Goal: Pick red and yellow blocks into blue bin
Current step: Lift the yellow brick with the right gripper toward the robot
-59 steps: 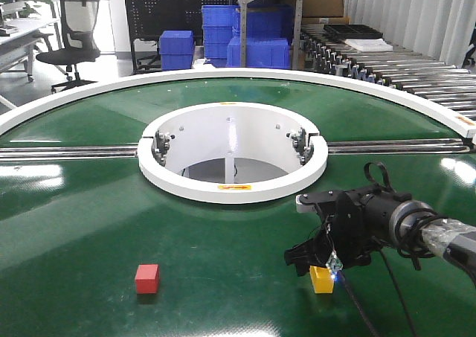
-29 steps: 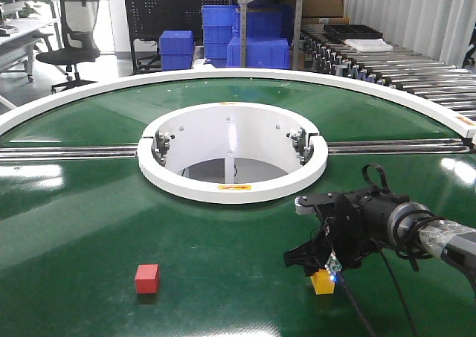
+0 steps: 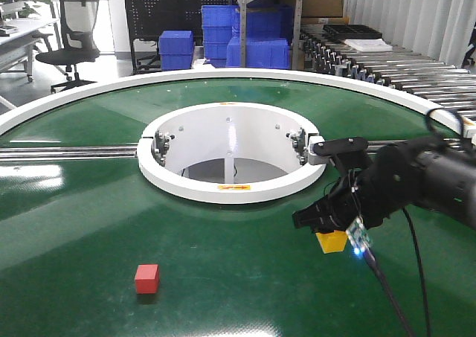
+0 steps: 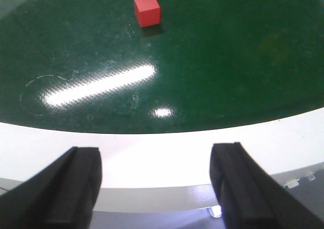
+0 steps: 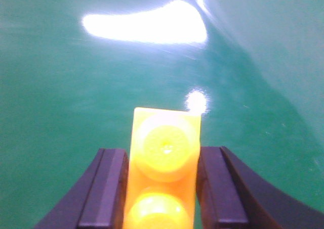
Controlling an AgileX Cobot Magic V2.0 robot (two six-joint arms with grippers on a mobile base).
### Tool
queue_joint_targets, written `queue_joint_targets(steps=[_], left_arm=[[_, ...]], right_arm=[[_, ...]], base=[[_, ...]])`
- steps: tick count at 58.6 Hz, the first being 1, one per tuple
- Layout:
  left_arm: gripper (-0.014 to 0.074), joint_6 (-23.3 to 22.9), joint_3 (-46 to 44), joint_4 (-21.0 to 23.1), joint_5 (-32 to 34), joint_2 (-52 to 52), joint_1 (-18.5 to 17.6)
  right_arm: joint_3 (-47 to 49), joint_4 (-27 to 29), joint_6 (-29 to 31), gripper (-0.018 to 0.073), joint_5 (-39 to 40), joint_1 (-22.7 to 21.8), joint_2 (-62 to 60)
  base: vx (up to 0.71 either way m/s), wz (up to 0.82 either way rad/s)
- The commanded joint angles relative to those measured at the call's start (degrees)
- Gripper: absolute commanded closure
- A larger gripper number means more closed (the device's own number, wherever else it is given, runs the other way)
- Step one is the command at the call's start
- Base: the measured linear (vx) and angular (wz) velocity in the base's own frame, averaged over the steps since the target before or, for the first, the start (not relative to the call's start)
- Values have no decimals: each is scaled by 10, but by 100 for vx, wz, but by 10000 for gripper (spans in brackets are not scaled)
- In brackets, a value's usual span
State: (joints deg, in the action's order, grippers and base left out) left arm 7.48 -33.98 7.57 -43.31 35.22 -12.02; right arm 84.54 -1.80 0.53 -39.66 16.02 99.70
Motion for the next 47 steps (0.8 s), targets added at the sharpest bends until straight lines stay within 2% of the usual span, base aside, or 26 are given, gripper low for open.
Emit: queue_joint_targets(steps=[1, 12, 13, 24, 36, 47], left_arm=[[43, 0, -21, 6, 41, 3, -4], [43, 0, -21, 6, 41, 3, -4], [43, 0, -21, 6, 42, 3, -4], [43, 0, -21, 7, 50, 3, -4], [41, 0, -22, 7, 109, 38, -4], [-18, 0, -71, 7, 91, 148, -4]], right_arm=[[-54, -1, 31, 368, 69, 23, -97], [-189, -1, 55, 368, 107, 64, -229], [-242, 1, 53, 368, 121, 73, -272], [-325, -1, 54, 368, 118, 75, -346], [-354, -1, 54, 368, 110, 75, -369], [-354, -1, 54, 368, 100, 75, -369]], base=[[0, 0], [0, 0], [0, 0], [0, 0], [0, 0], [0, 0]])
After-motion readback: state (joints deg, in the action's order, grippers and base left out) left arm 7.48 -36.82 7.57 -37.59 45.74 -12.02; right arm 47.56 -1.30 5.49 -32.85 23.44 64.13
